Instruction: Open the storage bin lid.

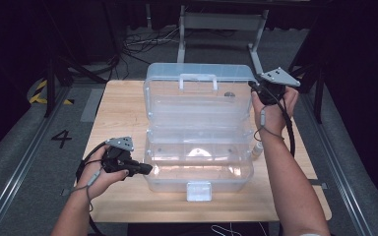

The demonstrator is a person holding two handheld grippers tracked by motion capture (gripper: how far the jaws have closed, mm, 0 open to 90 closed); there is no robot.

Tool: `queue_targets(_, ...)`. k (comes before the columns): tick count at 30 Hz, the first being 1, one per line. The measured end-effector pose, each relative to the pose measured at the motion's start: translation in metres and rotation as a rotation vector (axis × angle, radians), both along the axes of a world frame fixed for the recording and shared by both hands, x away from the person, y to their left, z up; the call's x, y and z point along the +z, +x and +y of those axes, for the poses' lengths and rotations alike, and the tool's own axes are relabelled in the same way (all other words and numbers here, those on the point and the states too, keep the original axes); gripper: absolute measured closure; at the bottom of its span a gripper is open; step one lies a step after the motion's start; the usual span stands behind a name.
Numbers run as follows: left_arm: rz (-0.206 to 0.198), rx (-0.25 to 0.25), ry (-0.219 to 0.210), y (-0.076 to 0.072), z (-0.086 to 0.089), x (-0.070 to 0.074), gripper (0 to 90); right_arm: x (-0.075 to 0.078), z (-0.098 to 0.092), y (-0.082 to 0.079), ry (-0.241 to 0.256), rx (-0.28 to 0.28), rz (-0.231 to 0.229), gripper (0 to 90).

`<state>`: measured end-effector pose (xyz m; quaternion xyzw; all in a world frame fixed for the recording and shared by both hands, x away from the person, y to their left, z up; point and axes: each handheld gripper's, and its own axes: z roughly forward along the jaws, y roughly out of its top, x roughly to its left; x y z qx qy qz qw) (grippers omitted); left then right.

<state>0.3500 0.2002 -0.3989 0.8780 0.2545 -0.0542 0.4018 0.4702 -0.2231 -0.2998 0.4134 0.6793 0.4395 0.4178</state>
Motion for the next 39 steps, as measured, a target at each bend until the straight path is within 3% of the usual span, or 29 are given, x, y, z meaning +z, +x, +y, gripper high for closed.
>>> queue_targets(6, 0.004, -0.004, 0.000, 0.001, 0.000, 0.000, 89.0, 0.001, -0.001, 0.008, 0.010, 0.005, 0.036, 79.5)
queue_targets(19, 0.007, -0.007, -0.003, 0.002, 0.000, -0.001, 88.9, -0.003, -0.004, 0.020, 0.041, 0.021, 0.038, 79.9)
queue_targets(26, 0.006, -0.009, -0.003, 0.002, -0.002, -0.002, 88.9, -0.008, -0.005, 0.025, 0.065, 0.038, 0.011, 79.9)
queue_targets(31, 0.006, -0.010, -0.002, 0.002, -0.002, -0.002, 88.8, -0.014, -0.005, 0.026, 0.065, 0.043, -0.049, 80.4)
queue_targets(39, 0.007, -0.012, -0.003, 0.003, -0.002, -0.002, 88.8, -0.017, -0.005, 0.029, 0.075, 0.046, -0.066, 80.6)
